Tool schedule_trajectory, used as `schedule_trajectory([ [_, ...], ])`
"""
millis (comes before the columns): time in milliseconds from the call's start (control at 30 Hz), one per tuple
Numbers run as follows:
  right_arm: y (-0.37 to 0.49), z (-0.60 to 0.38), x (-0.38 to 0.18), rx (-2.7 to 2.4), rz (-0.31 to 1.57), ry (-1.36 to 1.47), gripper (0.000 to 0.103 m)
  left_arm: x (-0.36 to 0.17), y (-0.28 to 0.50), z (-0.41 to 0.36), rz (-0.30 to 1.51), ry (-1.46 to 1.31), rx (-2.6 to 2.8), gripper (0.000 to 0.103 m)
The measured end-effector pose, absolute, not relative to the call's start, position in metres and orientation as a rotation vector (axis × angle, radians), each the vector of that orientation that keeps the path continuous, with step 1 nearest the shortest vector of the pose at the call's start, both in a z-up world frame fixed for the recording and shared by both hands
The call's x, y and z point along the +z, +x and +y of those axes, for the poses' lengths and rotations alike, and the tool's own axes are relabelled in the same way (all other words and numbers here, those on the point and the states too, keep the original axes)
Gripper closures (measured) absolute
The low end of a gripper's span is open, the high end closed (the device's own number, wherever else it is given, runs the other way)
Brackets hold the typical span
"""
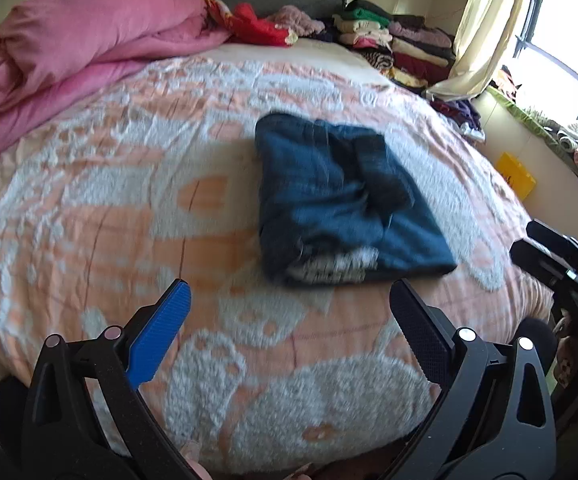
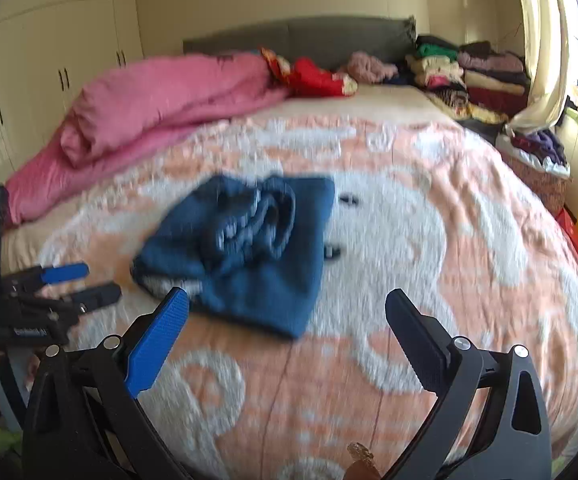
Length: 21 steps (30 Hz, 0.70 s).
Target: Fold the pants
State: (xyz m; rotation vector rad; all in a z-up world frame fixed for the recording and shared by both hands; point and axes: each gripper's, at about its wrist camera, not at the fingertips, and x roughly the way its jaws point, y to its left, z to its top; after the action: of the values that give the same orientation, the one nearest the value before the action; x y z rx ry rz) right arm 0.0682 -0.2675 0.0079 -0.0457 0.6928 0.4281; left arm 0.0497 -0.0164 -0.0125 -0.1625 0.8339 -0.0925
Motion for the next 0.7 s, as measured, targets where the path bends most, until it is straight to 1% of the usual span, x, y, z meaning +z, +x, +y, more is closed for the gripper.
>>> schedule_trajectory([
  [167,0.063,-0.266,-0.010,0.421,0.748,-0.052,0.005,-0.022,0.044,-0.017,0.865,-0.171,-0.081,0.010],
  [700,0.059,-0.276,-0.003,0.407,0.733,-0.035,0.005,-0.016,0.042,-0.016,0.863,-0.159,-0.048,0.010],
])
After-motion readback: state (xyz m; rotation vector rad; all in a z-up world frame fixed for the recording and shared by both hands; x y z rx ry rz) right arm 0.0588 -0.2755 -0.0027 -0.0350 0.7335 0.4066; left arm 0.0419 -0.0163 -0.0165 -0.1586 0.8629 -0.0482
